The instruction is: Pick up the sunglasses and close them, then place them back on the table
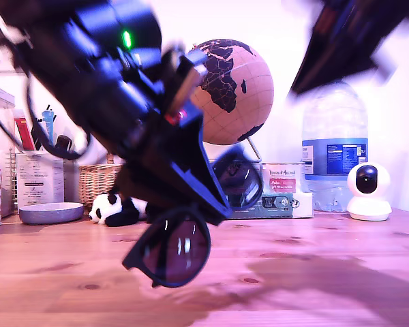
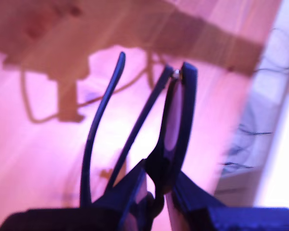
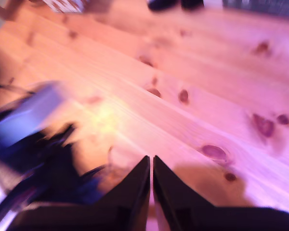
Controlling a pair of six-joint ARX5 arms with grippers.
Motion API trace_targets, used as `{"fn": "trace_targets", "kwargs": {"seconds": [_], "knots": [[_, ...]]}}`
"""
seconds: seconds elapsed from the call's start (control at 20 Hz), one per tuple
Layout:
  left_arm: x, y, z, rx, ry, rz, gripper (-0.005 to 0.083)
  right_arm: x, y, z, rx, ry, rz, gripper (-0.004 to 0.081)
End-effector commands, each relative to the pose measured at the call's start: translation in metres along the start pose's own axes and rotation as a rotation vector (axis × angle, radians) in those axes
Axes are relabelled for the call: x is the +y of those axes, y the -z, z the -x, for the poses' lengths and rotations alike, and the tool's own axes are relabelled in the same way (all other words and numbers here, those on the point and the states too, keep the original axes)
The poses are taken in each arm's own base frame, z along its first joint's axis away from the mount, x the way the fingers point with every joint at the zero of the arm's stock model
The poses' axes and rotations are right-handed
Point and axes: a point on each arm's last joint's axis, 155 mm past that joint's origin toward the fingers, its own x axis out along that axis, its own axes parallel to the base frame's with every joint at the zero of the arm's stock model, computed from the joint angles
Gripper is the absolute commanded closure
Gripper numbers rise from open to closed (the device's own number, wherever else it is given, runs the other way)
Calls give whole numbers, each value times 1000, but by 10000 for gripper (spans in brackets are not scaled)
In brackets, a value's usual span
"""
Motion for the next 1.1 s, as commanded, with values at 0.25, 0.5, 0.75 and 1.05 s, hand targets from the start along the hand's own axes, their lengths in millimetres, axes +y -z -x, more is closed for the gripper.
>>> {"fn": "trace_targets", "kwargs": {"seconds": [0.25,0.5,0.75,1.05], "knots": [[26,-3,-21,60,21,212,797,41,5,60,-72,-15,107,781],[42,-7,-22,35,-59,228,589,44,20,64,-28,-18,120,781],[43,-7,-22,31,-64,230,567,48,21,63,-23,-29,127,781],[41,-15,-19,22,-62,178,567,50,23,63,-12,-35,131,781]]}}
